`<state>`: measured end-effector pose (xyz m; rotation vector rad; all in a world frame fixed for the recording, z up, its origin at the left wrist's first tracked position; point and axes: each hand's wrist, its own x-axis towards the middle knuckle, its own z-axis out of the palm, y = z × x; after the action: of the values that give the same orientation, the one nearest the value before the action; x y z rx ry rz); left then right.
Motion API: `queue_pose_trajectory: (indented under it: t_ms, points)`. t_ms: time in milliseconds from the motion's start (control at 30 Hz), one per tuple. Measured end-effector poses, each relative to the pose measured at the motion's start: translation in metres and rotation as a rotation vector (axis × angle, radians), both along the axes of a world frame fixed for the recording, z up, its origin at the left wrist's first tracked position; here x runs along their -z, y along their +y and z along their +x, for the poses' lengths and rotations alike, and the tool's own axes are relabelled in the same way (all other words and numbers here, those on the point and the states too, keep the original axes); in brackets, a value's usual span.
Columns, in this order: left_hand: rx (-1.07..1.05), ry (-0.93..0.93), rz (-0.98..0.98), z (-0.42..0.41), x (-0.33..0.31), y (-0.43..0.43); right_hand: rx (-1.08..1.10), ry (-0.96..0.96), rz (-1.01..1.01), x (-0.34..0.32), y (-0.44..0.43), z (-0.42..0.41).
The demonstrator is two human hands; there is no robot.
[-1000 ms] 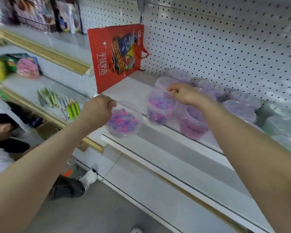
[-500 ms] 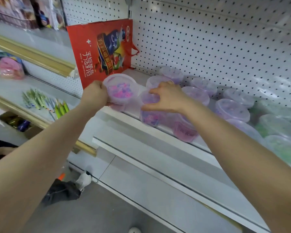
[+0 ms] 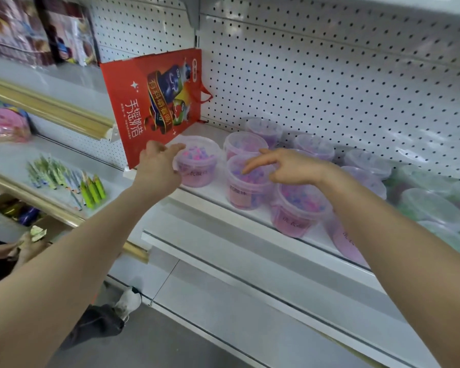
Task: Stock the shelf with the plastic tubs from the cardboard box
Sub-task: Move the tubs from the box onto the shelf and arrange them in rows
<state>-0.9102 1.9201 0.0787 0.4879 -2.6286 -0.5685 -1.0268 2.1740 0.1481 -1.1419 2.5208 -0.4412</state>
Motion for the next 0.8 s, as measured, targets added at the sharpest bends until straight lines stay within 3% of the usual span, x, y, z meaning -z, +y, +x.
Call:
queue_pose_trajectory:
  t_ms: [133,267,467,800]
  points:
    - [0.202,0.002,-0.209,-0.010,0.000,-0.005,0.206,0.271,-0.167,0.010,-0.008,-0.029]
    - [0.141,-0.028,-0.286,-0.036,0.002,-0.010,0.261,0.509,-0.063,0.024,-0.013,-0.069]
    - [0.124,-0.065,-0.325,-0.095,-0.003,-0.018,0.244,0.399,0.207,0.029,-0.028,-0.105]
    - [0.165,-0.139,-0.462,-0.195,-0.004,-0.019,0.188,0.396,0.125,0.034,-0.025,-0.128]
